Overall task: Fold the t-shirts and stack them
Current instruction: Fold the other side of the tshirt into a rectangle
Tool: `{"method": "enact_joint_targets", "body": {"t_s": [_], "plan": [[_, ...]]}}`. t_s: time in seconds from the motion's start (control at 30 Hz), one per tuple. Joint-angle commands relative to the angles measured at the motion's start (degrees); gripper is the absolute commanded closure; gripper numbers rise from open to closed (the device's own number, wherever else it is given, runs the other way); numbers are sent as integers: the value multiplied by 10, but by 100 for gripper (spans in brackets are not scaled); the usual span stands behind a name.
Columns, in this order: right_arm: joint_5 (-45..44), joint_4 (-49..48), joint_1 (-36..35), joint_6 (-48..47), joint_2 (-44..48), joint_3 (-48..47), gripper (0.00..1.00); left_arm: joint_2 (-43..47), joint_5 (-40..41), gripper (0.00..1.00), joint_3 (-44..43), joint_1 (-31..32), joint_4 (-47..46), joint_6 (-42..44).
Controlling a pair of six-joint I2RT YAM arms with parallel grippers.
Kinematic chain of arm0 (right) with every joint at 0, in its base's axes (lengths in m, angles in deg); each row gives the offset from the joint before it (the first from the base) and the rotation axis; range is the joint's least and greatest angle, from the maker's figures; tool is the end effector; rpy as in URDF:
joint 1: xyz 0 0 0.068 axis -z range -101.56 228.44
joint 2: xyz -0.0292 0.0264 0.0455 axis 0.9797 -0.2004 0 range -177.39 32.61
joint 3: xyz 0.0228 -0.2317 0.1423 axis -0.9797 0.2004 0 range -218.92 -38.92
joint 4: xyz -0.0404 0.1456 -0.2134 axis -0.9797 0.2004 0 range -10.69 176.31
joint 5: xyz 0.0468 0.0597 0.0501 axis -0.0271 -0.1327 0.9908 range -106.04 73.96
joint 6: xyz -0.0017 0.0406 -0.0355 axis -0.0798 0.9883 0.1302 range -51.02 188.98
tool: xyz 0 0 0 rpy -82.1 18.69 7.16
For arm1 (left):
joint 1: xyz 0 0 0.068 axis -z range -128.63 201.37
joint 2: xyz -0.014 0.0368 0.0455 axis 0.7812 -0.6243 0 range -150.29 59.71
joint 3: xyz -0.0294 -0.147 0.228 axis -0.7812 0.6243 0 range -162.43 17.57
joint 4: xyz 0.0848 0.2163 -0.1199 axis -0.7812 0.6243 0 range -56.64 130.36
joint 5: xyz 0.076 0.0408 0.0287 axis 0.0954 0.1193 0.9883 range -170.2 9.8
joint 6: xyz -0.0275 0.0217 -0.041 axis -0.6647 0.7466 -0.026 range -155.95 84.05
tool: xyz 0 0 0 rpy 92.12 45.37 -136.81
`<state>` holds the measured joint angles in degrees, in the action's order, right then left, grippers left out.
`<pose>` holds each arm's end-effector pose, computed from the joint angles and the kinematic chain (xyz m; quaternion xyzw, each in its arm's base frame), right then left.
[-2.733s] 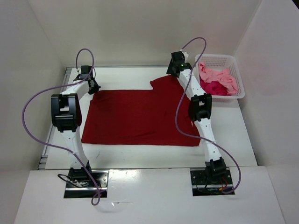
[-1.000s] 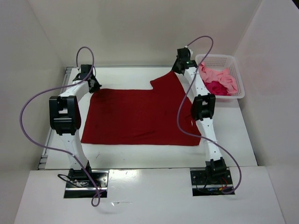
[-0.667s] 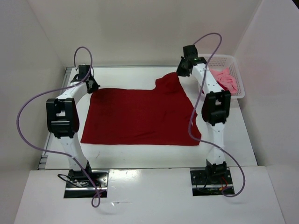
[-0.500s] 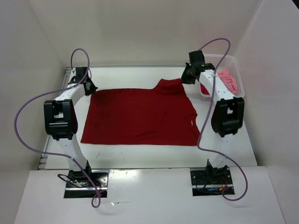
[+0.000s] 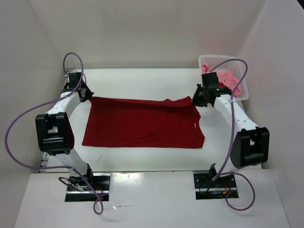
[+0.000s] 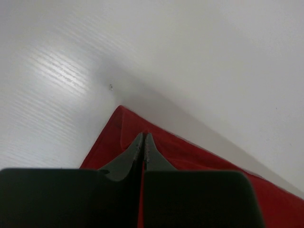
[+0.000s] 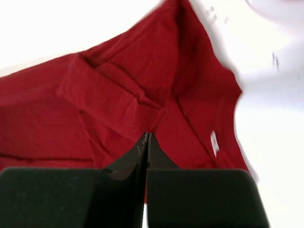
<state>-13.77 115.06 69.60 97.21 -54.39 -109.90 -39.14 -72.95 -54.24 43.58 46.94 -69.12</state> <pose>0.3220 0.0515 0.2811 0.1527 0.9323 0.1218 0.3045 0.3848 0.0572 0.2453 -0.3420 0.8403 -0.0355 0.4192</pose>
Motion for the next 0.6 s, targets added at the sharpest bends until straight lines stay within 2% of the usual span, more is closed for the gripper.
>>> {"method": "enact_joint_targets", "body": {"t_s": [0.0, 0.27, 0.57], "plan": [[-13, 31, 2, 6, 63, 37, 100, 35, -20, 100, 17, -20, -7, -7], [1, 102, 2, 34, 139, 128, 100, 72, -58, 100, 60, -42, 4, -19], [-5, 208, 2, 41, 151, 128, 99, 101, -53, 100, 130, -53, 24, -24]]}}
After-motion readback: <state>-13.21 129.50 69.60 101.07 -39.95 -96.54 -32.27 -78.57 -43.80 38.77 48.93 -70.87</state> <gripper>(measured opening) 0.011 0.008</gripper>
